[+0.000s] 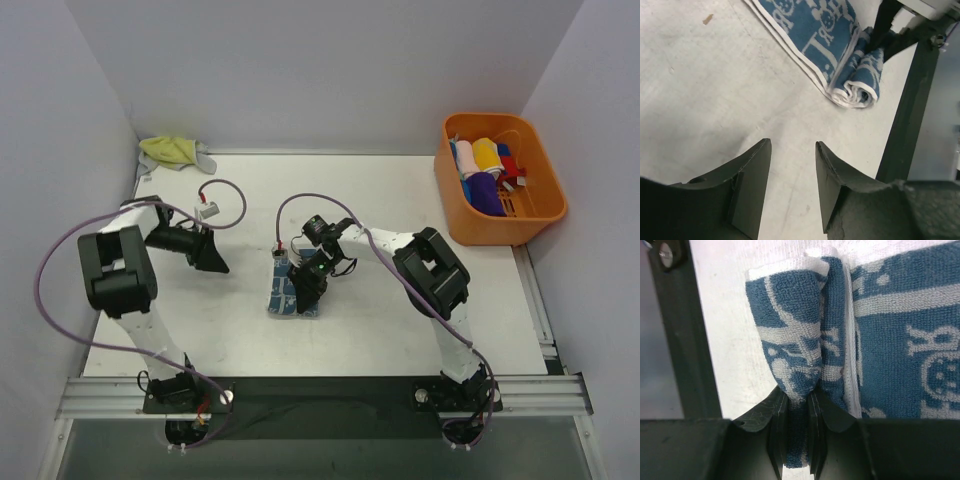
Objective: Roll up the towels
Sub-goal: Roll the towel
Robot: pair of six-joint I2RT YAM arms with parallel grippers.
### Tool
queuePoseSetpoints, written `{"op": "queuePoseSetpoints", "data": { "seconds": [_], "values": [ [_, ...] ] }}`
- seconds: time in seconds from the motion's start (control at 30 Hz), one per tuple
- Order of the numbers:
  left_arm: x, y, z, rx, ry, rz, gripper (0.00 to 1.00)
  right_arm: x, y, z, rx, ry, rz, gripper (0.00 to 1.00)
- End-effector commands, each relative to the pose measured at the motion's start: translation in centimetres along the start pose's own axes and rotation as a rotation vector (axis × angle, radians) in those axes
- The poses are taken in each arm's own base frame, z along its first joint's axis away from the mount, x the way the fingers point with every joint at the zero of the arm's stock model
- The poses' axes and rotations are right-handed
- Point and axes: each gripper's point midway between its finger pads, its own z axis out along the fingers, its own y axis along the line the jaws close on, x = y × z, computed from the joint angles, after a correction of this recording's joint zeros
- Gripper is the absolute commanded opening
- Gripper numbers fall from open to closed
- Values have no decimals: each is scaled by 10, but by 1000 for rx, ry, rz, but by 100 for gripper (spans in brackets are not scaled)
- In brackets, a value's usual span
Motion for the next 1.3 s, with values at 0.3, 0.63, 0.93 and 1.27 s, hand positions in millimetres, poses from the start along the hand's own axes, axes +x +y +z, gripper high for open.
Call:
{"op": "queuePoseSetpoints", "data": {
  "seconds": [0.3, 0.63, 0.93, 1.27],
  "values": [
    [-1, -78, 24, -403, 21, 875, 69, 40, -1, 18, -183, 158, 337, 0],
    [4, -122, 109, -384, 110, 1388, 69, 44, -11, 25, -224, 169, 422, 0],
    [49, -92, 143, -307, 301, 1350, 47, 44, -17, 21, -226, 157, 448, 2],
    [99, -109, 137, -105, 472, 1023, 3, 6, -49, -39, -13, 8, 419, 33]
  ]
}}
